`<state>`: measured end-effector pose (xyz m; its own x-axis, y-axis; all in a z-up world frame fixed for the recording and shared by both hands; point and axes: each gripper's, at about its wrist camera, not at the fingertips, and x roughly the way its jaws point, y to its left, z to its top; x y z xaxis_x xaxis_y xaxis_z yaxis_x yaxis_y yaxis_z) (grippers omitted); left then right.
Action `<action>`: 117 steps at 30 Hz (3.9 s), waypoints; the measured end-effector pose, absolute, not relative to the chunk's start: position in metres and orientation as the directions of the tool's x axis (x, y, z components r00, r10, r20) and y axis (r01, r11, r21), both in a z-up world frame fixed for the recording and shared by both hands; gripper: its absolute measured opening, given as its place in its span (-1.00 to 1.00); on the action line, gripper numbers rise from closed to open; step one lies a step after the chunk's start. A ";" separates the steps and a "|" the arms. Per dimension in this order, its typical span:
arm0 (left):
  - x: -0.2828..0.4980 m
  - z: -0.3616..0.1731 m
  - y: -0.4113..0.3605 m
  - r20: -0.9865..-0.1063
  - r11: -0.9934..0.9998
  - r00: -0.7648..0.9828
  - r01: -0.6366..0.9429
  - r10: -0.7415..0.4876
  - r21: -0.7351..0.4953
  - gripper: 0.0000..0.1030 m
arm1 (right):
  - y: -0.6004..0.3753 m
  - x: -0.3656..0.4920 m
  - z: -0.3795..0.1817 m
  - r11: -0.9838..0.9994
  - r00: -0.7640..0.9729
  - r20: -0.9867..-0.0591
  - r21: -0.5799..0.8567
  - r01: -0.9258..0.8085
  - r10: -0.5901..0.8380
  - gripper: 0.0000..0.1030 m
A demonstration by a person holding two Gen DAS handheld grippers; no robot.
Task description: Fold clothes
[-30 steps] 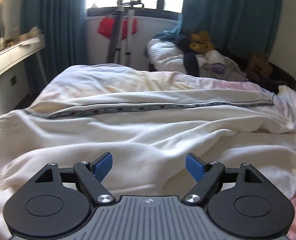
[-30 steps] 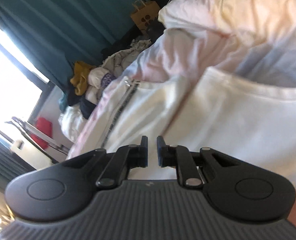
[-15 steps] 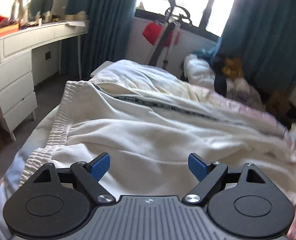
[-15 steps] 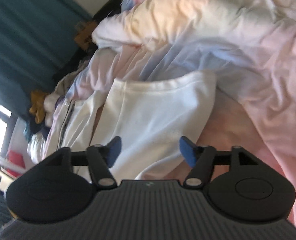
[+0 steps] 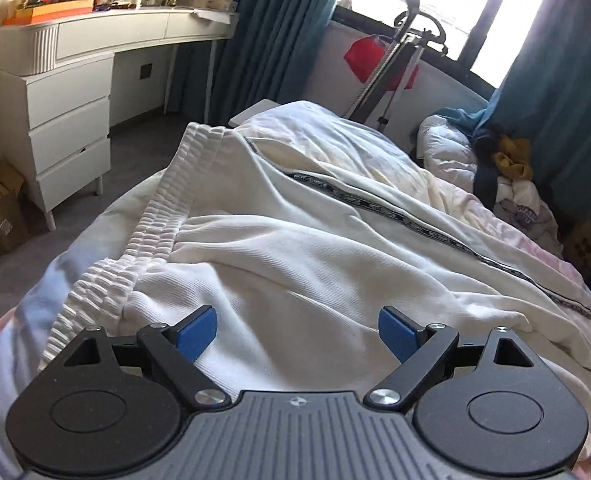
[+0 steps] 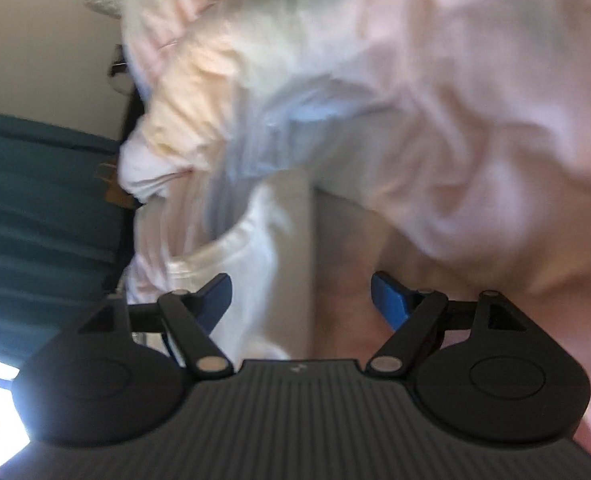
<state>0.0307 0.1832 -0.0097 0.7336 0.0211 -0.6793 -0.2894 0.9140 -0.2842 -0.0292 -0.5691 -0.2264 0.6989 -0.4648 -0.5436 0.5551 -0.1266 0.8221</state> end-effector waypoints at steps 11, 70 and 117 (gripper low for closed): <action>-0.003 0.004 0.240 -0.645 0.740 0.764 -0.415 -0.033 -0.530 0.75 | -0.582 -0.001 -0.224 0.020 0.706 -0.539 0.788 0.615 -0.458 -0.80; -0.030 0.076 0.306 -0.484 0.400 0.863 -0.397 -0.143 -0.826 -0.88 | -0.574 0.005 -0.111 0.321 0.755 -0.325 0.758 0.568 -0.569 -0.89; 0.162 -0.056 0.291 -0.538 0.456 0.770 -0.364 -0.343 -0.812 0.48 | -0.654 0.177 -0.155 0.371 0.928 -0.367 0.854 0.364 -0.066 0.43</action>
<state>0.1617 0.2907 -0.0557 0.7700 -0.3434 -0.5378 -0.3637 0.4565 -0.8120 0.1767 -0.6540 -0.1549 0.9280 -0.0656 -0.3668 0.3638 0.3715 0.8542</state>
